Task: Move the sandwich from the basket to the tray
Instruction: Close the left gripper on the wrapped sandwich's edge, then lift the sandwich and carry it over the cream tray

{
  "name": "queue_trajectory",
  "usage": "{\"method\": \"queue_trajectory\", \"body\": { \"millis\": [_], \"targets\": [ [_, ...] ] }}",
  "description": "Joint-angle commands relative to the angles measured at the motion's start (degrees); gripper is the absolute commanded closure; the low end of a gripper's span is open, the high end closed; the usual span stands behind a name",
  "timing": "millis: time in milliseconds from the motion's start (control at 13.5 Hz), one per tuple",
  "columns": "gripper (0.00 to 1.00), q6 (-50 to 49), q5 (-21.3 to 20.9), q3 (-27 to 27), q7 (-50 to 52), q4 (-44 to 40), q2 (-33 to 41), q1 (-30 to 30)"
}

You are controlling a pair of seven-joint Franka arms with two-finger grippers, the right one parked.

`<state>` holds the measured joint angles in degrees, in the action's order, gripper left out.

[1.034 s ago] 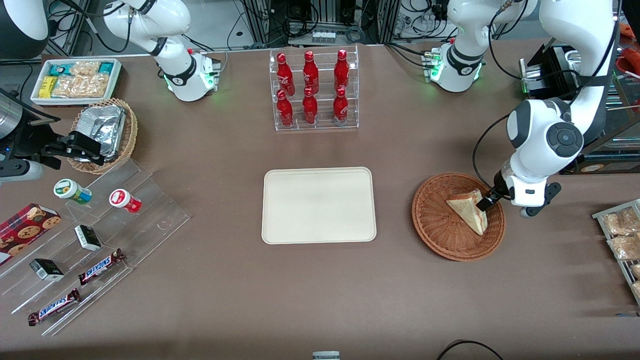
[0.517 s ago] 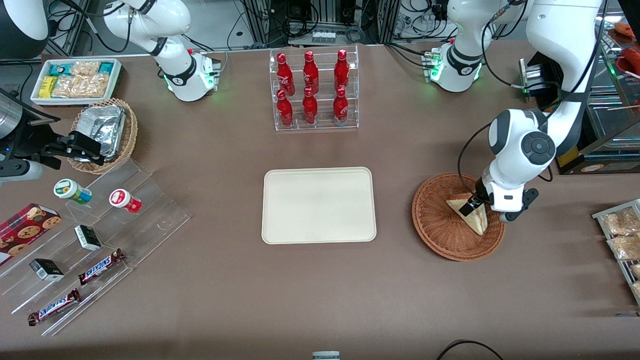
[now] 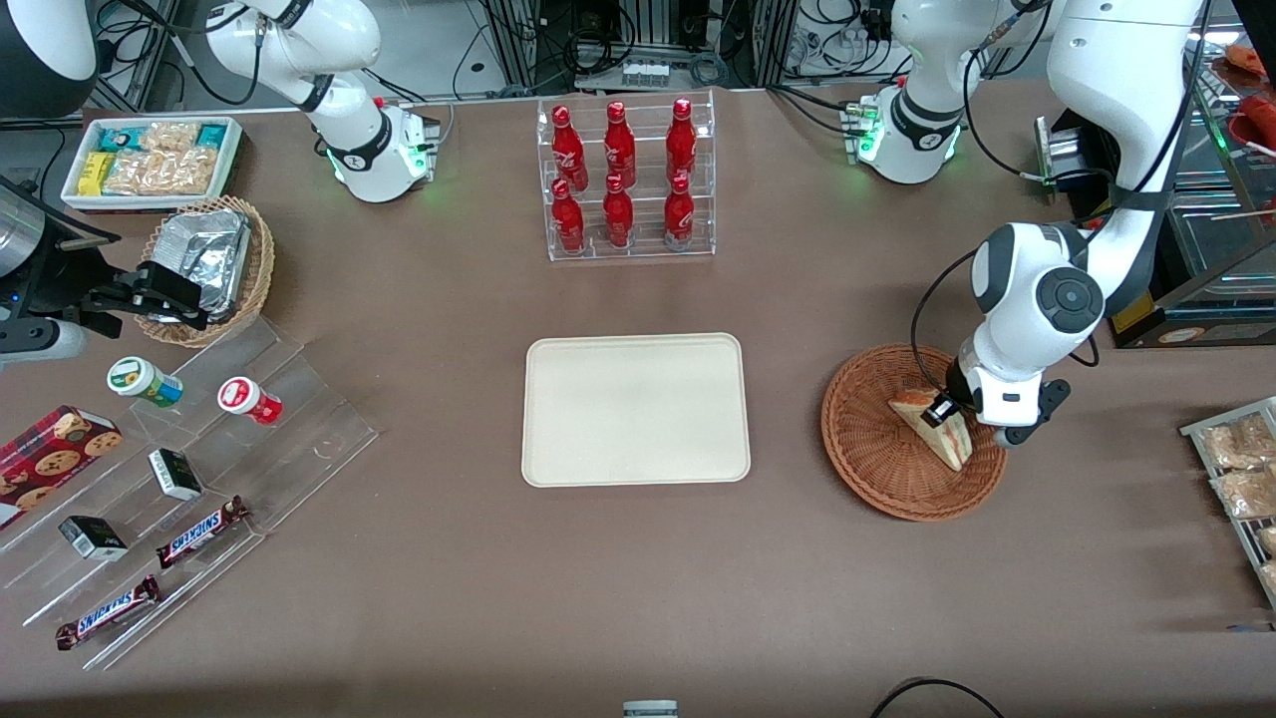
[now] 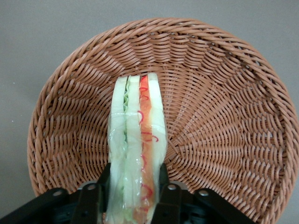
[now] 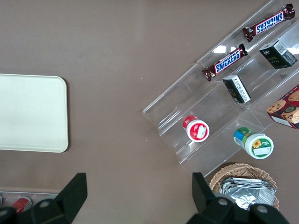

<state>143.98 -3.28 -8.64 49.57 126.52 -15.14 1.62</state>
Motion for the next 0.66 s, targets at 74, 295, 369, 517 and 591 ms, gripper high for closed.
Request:
{"method": "queue_trajectory", "body": {
  "millis": [74,295,369,517,591],
  "targets": [
    [1.00,-6.85,-0.76,-0.33,0.35,-1.88,3.79,-0.48],
    [1.00,-15.11,-1.55,-1.38,-0.70,-5.57,6.26,-1.53],
    [1.00,-17.57,-1.73,-2.60,-2.18,-6.97,6.61,-1.53],
    [1.00,-21.80,-1.81,-5.24,-3.95,-9.79,6.97,-1.71],
    [1.00,-22.69,-1.82,-7.34,-4.74,-10.84,6.97,-1.88]
  ]
}}
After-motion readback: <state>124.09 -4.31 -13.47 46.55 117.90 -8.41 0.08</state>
